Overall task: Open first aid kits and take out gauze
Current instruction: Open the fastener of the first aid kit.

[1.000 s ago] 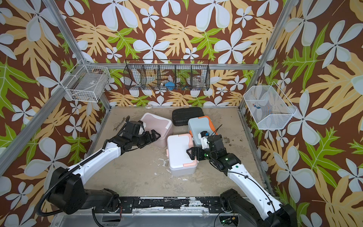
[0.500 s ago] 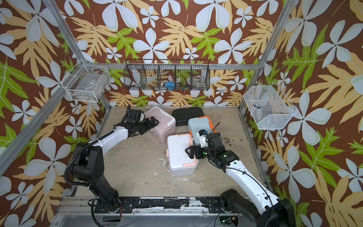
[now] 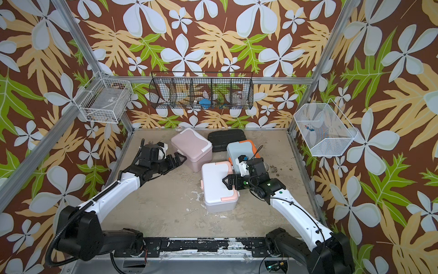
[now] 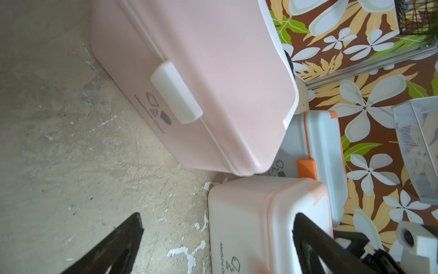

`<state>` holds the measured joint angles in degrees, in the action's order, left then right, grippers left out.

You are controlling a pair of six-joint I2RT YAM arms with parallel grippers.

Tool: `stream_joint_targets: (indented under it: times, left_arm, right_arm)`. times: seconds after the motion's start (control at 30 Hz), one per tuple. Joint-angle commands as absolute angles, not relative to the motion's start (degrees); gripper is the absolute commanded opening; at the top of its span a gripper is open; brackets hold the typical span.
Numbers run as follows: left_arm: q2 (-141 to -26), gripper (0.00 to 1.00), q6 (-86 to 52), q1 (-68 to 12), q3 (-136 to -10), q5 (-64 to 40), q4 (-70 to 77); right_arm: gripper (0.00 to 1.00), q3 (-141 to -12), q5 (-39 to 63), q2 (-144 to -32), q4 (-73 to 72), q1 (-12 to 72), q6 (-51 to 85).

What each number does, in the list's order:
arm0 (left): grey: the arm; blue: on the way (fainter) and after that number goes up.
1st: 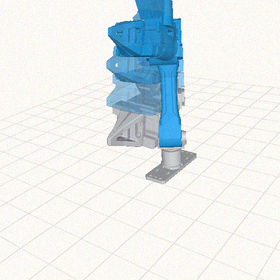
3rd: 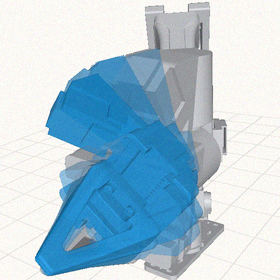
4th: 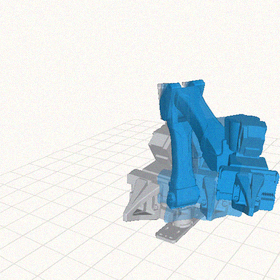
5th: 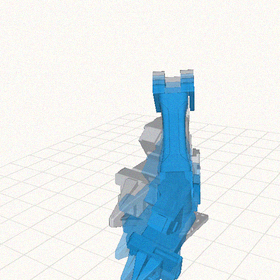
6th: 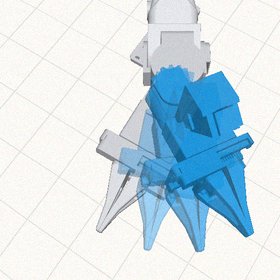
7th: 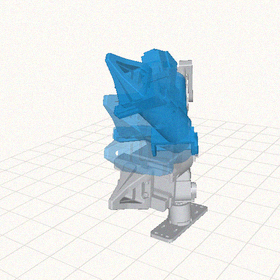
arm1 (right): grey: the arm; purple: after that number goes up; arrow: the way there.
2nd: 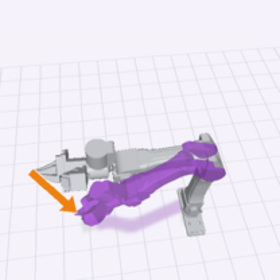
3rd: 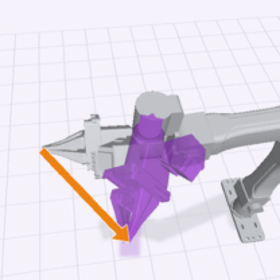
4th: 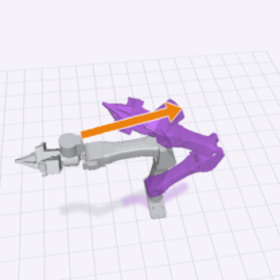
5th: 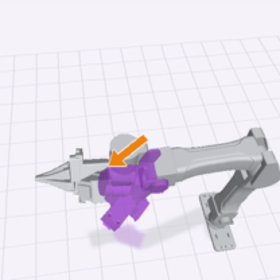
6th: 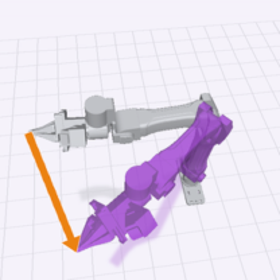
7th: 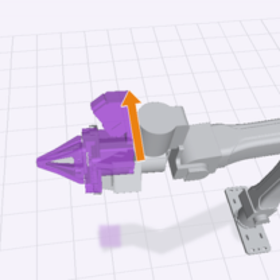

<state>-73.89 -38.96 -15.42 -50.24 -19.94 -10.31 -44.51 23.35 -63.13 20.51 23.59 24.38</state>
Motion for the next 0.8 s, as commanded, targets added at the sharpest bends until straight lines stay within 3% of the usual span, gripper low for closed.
stream_joint_targets:
  times: [0.0, 0.27, 0.53, 0.77]
  left_arm:
    - [-69.30, 1.00, -41.55, -15.44, -46.41, -24.28, -9.13]
    - [-61.15, 1.00, -50.94, -16.68, -34.54, -34.12, 2.09]
    - [-66.40, 1.00, -57.48, -23.79, -32.04, -37.03, 15.54]
    - [-71.45, 1.00, -63.36, -25.90, -28.17, -40.13, 28.24]
  right_arm:
    - [1.00, -44.99, 25.41, -64.73, 18.09, 23.66, 23.69]
    - [0.91, -43.15, 32.32, -66.02, 15.89, 23.79, 23.93]
    - [0.86, -38.72, 36.73, -60.60, 12.96, 25.19, 28.17]
    - [0.83, -37.71, 34.18, -59.94, 13.17, 25.57, 29.86]
